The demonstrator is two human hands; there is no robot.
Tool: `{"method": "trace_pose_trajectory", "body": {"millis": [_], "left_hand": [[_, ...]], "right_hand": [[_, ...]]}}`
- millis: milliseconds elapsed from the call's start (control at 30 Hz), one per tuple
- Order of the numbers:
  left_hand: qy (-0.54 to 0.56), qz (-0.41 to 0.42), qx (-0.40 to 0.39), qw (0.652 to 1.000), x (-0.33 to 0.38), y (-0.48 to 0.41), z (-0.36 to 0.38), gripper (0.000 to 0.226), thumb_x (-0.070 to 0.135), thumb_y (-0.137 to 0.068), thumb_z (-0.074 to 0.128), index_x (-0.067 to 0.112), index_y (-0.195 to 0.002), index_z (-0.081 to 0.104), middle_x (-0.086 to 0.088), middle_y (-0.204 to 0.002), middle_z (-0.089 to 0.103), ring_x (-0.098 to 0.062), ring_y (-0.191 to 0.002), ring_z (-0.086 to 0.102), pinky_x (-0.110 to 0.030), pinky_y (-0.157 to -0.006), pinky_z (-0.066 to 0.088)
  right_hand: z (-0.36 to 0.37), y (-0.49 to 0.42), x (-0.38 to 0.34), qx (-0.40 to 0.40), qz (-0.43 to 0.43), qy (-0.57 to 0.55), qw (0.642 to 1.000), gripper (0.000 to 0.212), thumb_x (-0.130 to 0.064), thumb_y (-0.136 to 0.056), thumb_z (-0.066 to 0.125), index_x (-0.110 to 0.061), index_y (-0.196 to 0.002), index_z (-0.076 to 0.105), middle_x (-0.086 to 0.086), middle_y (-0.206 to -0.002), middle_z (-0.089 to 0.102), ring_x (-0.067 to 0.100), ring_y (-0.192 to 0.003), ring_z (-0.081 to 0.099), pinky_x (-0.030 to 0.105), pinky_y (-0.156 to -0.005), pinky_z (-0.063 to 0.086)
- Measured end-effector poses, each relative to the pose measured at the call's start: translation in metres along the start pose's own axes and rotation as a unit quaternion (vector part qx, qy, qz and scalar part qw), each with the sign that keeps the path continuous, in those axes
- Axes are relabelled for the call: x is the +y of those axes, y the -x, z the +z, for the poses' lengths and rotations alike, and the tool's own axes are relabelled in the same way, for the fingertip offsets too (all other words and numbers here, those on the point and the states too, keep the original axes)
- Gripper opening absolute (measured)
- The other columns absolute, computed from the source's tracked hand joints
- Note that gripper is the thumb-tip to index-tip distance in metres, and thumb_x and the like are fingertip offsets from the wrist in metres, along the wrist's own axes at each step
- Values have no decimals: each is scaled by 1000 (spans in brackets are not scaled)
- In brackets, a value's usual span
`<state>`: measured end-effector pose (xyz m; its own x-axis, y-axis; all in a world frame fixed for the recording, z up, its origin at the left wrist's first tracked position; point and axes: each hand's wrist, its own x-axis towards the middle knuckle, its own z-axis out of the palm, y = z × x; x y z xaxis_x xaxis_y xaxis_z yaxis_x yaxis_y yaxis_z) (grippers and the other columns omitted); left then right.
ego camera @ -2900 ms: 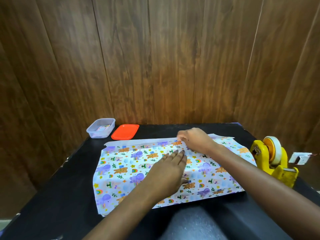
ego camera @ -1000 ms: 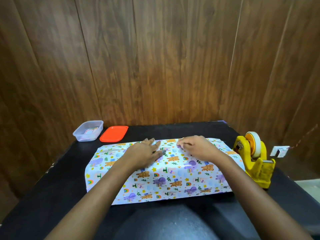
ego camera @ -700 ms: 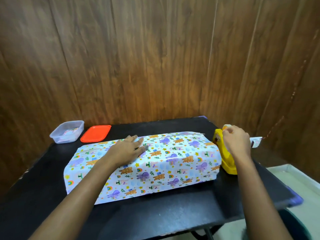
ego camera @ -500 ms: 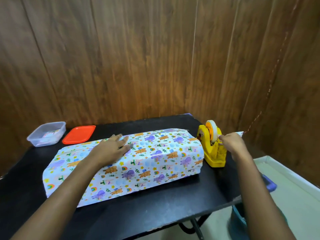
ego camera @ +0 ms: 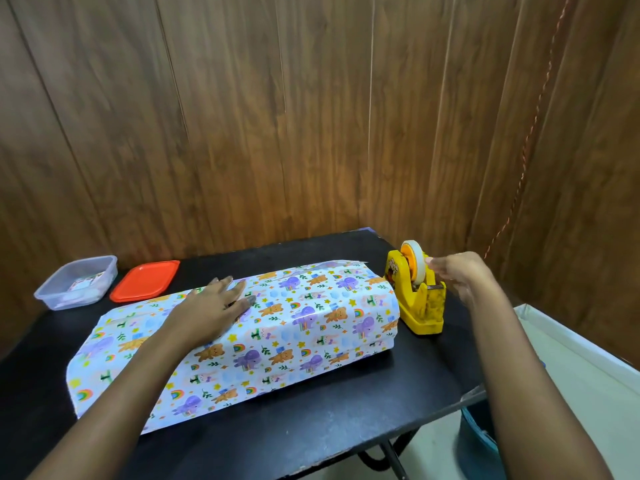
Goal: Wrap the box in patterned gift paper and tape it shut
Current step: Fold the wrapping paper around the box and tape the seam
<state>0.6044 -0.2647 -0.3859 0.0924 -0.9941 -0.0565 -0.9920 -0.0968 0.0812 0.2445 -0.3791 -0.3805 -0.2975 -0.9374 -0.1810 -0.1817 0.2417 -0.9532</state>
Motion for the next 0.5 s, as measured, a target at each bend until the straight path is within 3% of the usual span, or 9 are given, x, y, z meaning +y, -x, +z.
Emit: {"method": "trace_pose_trajectory", "body": {"millis": [200, 267, 367, 500], "left_hand": [[-3, -2, -2, 1000, 0, -1, 0, 56, 50, -99, 20, 28, -150, 12, 4, -159, 2, -16, -146, 2, -38, -117, 13], [-3, -1, 0, 1000, 1, -1, 0, 56, 49, -99, 20, 28, -150, 11, 4, -159, 2, -16, -146, 1, -37, -118, 13], [-1, -1, 2, 1000, 0, 0, 0, 56, 49, -99, 20, 28, -150, 12, 4, -158, 2, -15, -146, 1, -37, -117, 13], [-3, 0, 6, 1000, -1, 0, 0, 55, 48, -99, 20, 29, -150, 11, 5, -158, 2, -15, -146, 1, -37, -117, 13]], "right_hand": [[-4, 0, 13, -8, 0, -7, 1000, 12, -6, -86, 66, 5, -84, 60, 9, -71, 52, 16, -62, 49, 24, -57, 43], [-2, -1, 29, -9, 24, -36, 999, 18, -8, -88, 64, 1, -74, 57, 9, -68, 50, 15, -59, 46, 24, -55, 40], [1, 1, 43, 3, 46, -74, 996, 21, -18, -88, 65, -2, -76, 57, 8, -69, 53, 16, -59, 50, 23, -54, 41], [8, 5, 57, 22, 45, -131, 990, 27, -26, -88, 65, -8, -70, 56, 6, -67, 56, 15, -60, 50, 26, -61, 40]]}}
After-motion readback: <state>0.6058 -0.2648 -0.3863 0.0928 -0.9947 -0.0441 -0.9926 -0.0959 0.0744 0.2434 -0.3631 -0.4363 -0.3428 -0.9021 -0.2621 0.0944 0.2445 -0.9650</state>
